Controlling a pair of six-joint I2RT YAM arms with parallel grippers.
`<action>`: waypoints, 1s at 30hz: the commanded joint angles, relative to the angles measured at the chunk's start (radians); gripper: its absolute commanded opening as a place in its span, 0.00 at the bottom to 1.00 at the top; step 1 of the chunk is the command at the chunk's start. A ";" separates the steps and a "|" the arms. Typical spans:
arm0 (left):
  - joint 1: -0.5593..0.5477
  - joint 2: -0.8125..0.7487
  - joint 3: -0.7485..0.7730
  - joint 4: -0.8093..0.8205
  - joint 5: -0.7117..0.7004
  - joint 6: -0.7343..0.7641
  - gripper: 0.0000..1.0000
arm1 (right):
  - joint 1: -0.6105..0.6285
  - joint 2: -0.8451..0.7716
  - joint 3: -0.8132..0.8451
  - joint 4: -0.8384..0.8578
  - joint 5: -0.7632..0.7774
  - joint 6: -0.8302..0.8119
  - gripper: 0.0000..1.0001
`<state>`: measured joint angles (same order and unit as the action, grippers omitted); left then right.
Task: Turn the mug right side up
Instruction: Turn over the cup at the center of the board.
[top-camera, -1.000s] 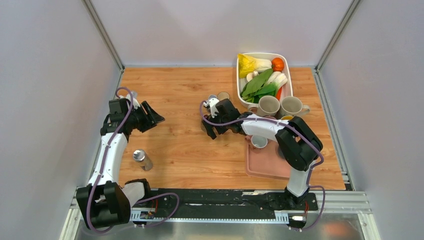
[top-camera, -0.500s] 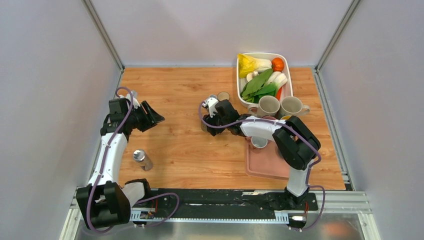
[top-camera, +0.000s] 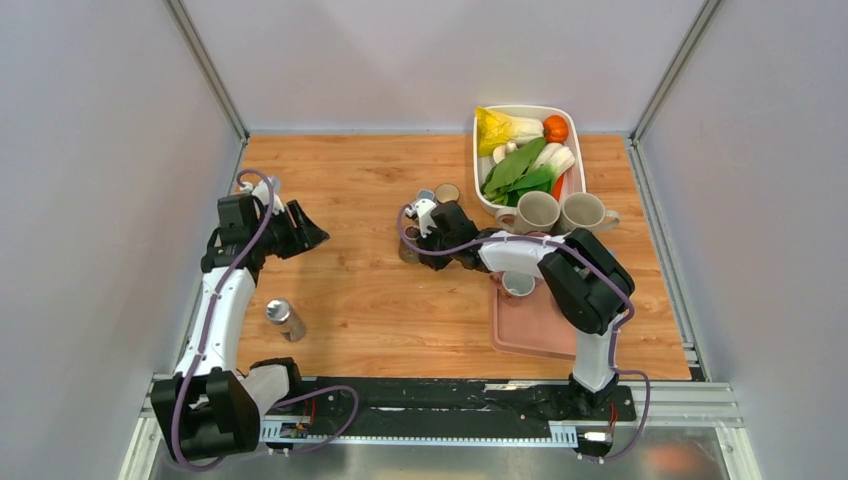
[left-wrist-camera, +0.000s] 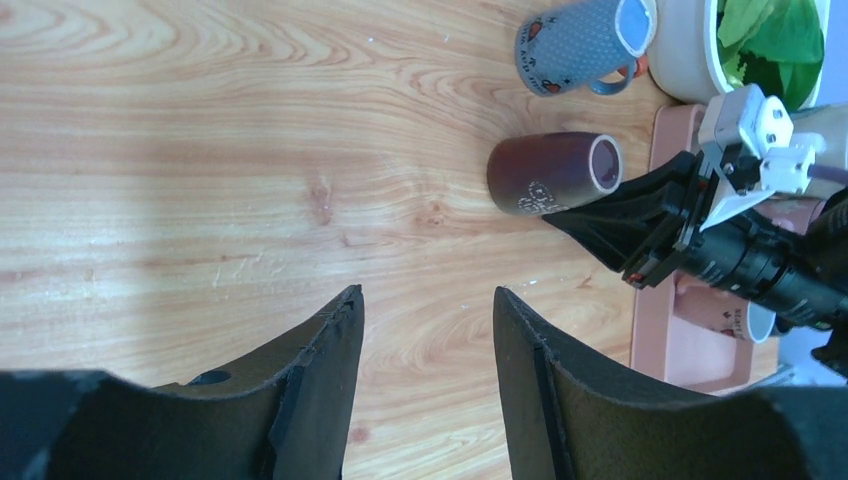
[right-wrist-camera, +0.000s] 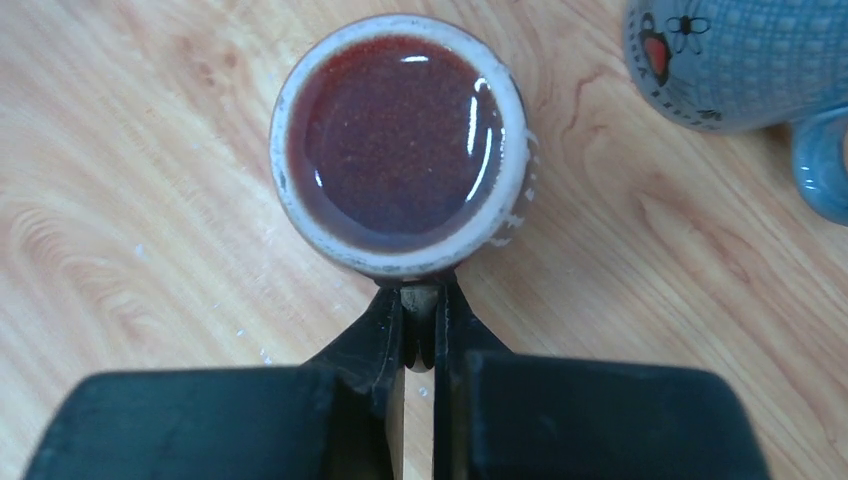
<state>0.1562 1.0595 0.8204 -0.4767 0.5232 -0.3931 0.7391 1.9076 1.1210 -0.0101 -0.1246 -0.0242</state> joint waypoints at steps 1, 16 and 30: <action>-0.070 -0.027 0.078 0.062 0.023 0.177 0.58 | -0.051 -0.110 0.028 0.000 -0.194 0.018 0.00; -0.669 -0.324 -0.107 0.382 -0.055 1.299 0.67 | -0.301 -0.265 0.042 -0.049 -1.166 0.325 0.00; -0.925 -0.228 -0.333 0.856 -0.189 1.644 0.68 | -0.315 -0.305 -0.117 0.334 -1.356 0.831 0.00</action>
<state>-0.7433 0.7887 0.4942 0.1669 0.3744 1.1641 0.4286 1.6569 0.9947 0.2283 -1.3914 0.7258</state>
